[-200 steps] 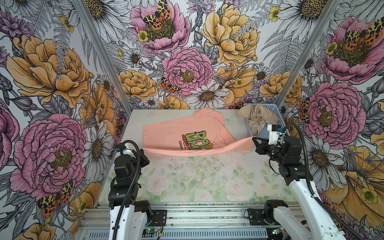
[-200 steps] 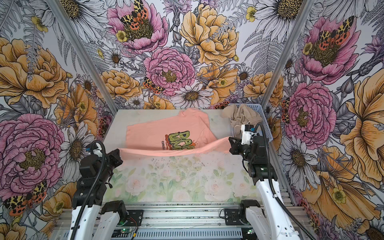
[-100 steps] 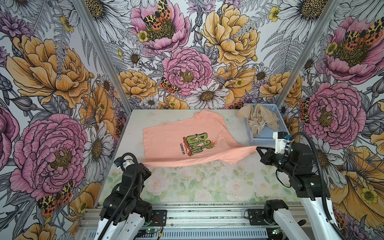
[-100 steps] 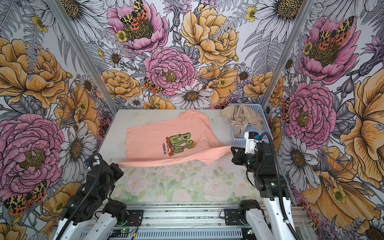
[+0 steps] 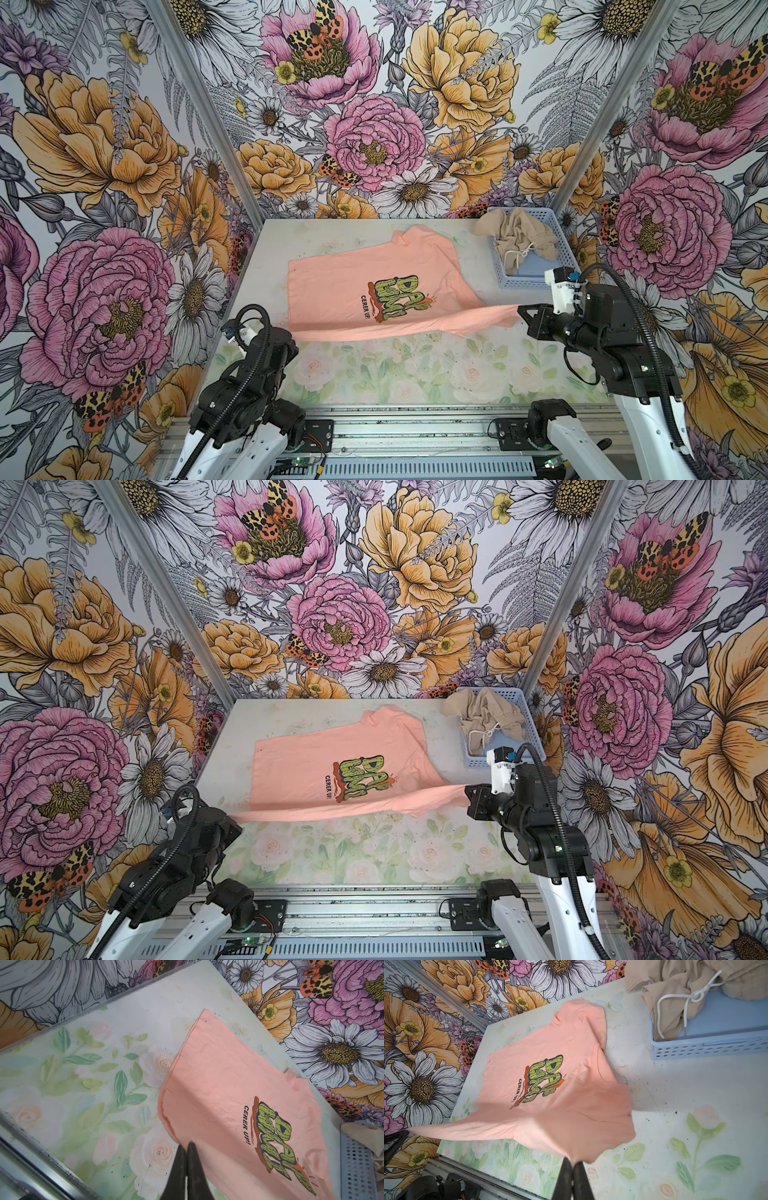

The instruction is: Fold and stack the mixed laundry pile

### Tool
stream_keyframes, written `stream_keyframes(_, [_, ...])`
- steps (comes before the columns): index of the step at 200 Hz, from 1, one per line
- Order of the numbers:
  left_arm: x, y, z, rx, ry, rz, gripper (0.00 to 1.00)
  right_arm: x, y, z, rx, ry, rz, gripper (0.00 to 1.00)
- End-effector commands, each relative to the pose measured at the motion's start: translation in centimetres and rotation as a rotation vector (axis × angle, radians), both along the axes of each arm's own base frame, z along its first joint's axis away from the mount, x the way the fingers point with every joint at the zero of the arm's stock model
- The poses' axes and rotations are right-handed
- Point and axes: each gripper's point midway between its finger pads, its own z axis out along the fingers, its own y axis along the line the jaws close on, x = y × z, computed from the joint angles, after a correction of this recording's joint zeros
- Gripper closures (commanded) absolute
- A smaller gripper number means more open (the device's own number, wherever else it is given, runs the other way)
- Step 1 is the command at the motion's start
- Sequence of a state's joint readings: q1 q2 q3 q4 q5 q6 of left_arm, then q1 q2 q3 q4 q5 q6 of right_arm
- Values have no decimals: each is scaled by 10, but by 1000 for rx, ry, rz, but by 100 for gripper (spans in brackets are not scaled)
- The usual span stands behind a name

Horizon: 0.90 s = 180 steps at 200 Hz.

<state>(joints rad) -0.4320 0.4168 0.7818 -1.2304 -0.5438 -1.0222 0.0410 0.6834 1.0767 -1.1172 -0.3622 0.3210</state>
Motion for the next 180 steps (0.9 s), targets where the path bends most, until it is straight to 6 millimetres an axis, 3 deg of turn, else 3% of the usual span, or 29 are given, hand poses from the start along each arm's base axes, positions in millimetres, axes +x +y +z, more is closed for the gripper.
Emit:
stream_keyframes(1, [-13, 6, -1, -12, 39, 36, 100, -17, -4, 5, -34, 12, 2, 100])
stream_keyframes(44, [-32, 13, -4, -24, 75, 50, 100, -34, -4, 2, -40, 61, 11, 100])
stream_keyframes(107, [-40, 13, -7, -38, 100, 42, 100, -56, -5, -1, -36, 93, 11, 100])
stream_keyframes(124, [-41, 12, -9, -42, 112, 35, 100, -59, -5, -9, -31, 123, 2, 100])
stream_keyframes(145, [-38, 5, -21, -56, 170, 39, 100, -47, -3, -22, -20, 159, -2, 100])
stream_keyframes(180, [-36, -6, -58, -97, 298, 90, 100, 2, -7, -37, -57, 212, -25, 100])
